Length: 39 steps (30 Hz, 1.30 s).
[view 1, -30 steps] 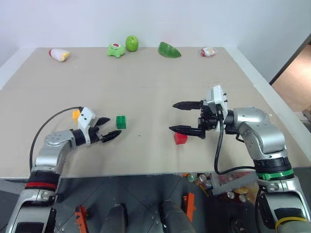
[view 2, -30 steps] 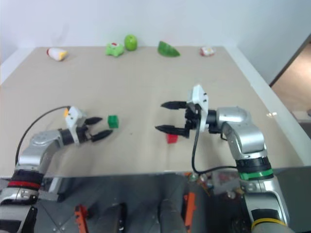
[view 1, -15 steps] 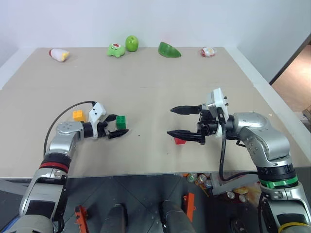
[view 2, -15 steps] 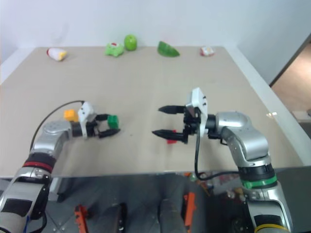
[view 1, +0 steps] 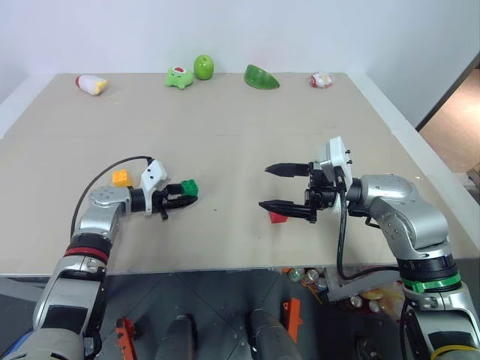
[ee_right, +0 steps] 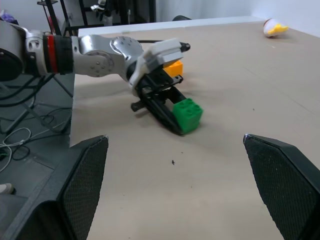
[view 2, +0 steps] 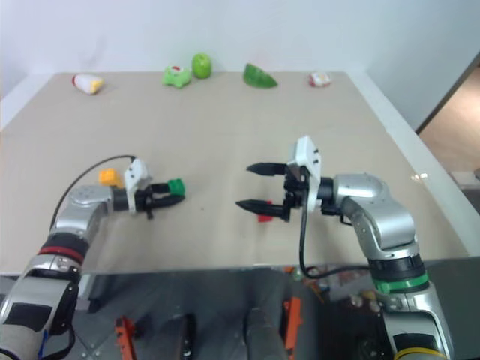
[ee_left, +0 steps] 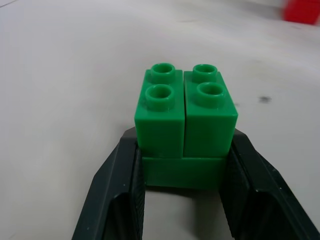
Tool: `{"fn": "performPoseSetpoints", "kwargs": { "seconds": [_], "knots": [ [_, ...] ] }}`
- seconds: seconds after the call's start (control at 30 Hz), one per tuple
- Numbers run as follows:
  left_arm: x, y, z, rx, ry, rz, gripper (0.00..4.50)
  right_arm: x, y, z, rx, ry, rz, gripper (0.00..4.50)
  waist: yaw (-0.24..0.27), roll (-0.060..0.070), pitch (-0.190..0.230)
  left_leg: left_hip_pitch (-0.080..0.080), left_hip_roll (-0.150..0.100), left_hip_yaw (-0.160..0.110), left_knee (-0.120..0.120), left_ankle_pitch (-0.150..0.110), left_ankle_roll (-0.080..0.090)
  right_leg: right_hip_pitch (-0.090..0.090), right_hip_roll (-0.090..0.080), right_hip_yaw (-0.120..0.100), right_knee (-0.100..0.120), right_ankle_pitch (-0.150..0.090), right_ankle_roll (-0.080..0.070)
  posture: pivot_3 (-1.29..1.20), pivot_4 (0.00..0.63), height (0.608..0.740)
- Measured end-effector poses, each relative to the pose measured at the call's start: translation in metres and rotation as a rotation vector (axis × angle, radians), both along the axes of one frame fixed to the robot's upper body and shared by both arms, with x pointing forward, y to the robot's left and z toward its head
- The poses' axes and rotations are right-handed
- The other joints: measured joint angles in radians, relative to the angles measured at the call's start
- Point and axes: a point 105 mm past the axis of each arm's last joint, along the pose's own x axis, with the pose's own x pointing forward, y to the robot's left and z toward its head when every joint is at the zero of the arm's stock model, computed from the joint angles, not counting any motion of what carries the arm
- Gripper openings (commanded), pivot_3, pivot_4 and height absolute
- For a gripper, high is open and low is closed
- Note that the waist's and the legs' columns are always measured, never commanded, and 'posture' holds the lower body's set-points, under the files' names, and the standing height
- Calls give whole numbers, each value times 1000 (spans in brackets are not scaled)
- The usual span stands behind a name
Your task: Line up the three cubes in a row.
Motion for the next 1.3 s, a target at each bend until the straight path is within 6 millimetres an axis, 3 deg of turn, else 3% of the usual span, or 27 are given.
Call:
{"fn": "performPoseSetpoints", "kwargs": {
  "seconds": [0.27, 0.4, 0.53, 0.7, 0.9, 1.3],
  "knots": [
    [-34, -47, 2, 1, -24, -221, 1382, 24, -45, -8, -78, 4, -144, 4500, 1, 0, 0, 0, 0, 0, 1, 0, 0, 0, 0, 0, 0, 0, 0, 0, 150, 733],
    [-41, -70, 1, -28, -18, -276, 1382, 30, -61, -8, -94, -4, -200, 4500, -1, 0, 0, 1, 0, 0, 1, 1, 1, 1, 0, 0, 0, 0, 0, 0, 150, 733],
    [-34, -89, -4, -90, 12, -251, 1382, 29, -66, -5, -89, -14, -219, 4500, -3, 0, 0, 1, -1, -1, 2, 1, 1, 1, 0, 1, 0, 0, 1, 0, 150, 733],
    [-22, -111, -3, -152, 45, -219, 1382, 14, -72, -17, -109, 48, -206, 4500, 0, 0, 0, 0, -2, -1, 3, 1, 1, 2, -1, 1, 0, 0, 2, 0, 150, 733],
    [-19, -113, -9, -158, 73, -213, 1382, -7, -77, -27, -143, 106, -168, 4500, -4, 0, 0, 1, -2, -1, 3, 1, 2, 2, 0, 2, 0, 0, 2, 0, 150, 733],
    [-23, -96, -13, -106, 85, -240, 1382, -2, -78, -22, -142, 91, -182, 4500, -5, 0, 0, 1, -2, 0, 6, 1, 2, 2, 0, 3, 0, 0, 2, 0, 150, 733]
  ]
}}
